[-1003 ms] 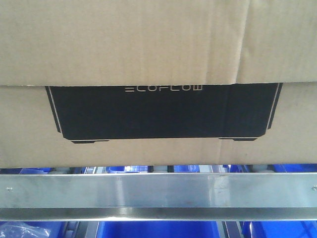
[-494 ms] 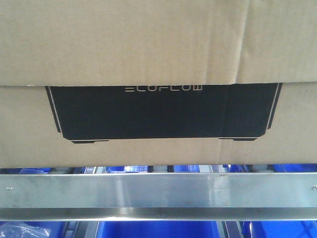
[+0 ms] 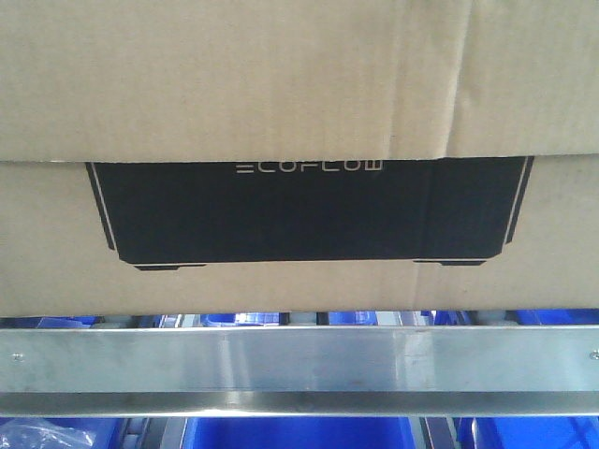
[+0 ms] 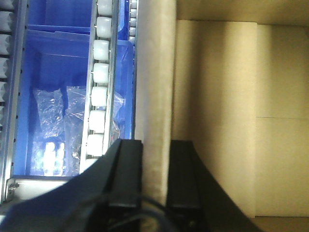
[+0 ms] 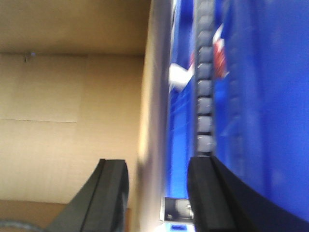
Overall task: Grab box from left shelf to table start
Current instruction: 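Close the right gripper onto the box's opposite side wall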
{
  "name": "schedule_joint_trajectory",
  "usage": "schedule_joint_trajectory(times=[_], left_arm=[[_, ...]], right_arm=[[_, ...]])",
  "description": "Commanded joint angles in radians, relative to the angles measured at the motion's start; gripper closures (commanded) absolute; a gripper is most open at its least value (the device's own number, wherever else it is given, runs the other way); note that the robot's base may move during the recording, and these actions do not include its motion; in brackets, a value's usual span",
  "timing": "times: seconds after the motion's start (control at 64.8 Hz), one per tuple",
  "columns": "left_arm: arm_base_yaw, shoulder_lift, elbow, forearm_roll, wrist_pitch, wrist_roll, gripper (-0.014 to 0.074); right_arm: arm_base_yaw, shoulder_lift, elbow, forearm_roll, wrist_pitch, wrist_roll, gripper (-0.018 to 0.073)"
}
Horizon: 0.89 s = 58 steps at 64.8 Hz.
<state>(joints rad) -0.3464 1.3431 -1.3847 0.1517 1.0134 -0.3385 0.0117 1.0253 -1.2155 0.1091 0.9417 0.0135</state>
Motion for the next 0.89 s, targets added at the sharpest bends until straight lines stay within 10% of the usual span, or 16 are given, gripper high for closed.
schedule_joint_trajectory(times=[0.0, 0.879], left_arm=[[-0.002, -0.025, -0.034, 0.002, -0.051, -0.011, 0.0699], [-0.002, -0.025, -0.034, 0.002, -0.051, -0.011, 0.0699]], right_arm=[[-0.006, 0.035, -0.065, 0.017, -0.056, -0.007, 0.0149], [-0.006, 0.227, -0.155, 0.015, 0.026, -0.007, 0.0166]])
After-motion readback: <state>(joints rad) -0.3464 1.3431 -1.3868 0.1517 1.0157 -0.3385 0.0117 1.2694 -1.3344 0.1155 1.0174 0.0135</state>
